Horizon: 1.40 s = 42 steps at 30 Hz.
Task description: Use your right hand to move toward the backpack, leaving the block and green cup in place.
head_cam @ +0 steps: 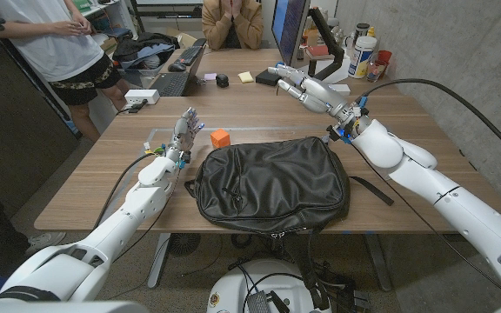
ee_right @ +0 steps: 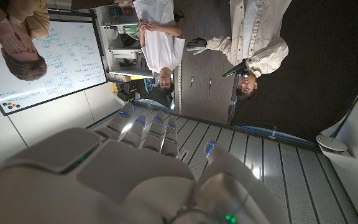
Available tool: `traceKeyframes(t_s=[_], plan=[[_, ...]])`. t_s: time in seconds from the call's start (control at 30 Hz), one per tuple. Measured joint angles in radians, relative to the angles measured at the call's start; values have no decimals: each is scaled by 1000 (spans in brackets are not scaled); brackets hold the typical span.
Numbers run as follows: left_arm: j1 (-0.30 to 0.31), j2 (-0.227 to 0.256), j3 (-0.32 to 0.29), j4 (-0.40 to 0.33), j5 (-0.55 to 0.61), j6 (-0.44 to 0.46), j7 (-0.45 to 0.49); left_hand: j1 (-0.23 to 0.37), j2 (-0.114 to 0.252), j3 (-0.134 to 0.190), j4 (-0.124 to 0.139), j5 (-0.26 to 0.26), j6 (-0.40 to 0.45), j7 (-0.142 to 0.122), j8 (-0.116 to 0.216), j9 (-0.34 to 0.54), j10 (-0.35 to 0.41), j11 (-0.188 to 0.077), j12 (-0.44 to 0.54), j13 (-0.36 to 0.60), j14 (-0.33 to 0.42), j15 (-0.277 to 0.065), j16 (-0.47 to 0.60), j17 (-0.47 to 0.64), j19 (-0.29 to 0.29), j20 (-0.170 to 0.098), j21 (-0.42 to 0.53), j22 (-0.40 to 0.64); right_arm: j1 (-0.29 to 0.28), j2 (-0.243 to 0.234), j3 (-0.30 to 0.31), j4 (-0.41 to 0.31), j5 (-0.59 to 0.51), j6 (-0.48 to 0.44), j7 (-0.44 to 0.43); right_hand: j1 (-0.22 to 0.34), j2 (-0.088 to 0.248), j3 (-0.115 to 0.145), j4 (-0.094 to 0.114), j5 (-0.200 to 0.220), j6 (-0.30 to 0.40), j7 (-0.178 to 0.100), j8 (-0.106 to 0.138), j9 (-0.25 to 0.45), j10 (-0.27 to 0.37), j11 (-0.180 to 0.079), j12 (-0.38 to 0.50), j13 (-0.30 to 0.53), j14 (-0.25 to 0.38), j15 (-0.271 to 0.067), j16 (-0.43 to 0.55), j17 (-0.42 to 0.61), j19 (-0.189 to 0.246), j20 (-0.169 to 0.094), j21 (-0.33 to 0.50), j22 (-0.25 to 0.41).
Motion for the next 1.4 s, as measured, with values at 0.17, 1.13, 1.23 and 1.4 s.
traceKeyframes(t_s=[0.17,1.13,1.23,1.4], plan=[[-2,-2,0,5,0,0,-1,0,0,0,0,0,0,0,0,0,0,0,0,0,0,0,0,0,0,0,0,0,7,-5,-7,0,-7,0,7,0,0,0,0,0,0,0,0,0,0,0,0,0,0,0,-3,0,0,0,0,0],[-17,-14,3,31,3,-1,0,0,0,4,4,0,-4,-18,7,0,0,0,0,0,0,0,0,0,5,5,0,0,34,-20,-36,13,-55,15,32,0,0,4,4,0,3,-11,-7,0,-11,-11,-6,0,0,0,-2,0,27,2,-7,0],[-17,-14,4,31,3,-1,1,0,0,4,4,0,-4,-18,7,0,0,0,0,0,0,0,0,0,5,5,0,0,34,-23,-37,8,-62,13,34,0,0,4,4,0,3,-11,-7,0,-11,-11,-6,0,0,0,-2,0,31,-2,-7,0],[-16,-13,4,27,4,-1,3,0,0,4,4,0,-4,-18,7,5,0,0,0,0,0,0,0,0,5,5,-6,0,31,-28,-38,-2,-72,8,37,0,0,4,4,0,3,-22,-7,0,-11,-11,-6,0,0,0,-2,0,32,-4,-7,0]])
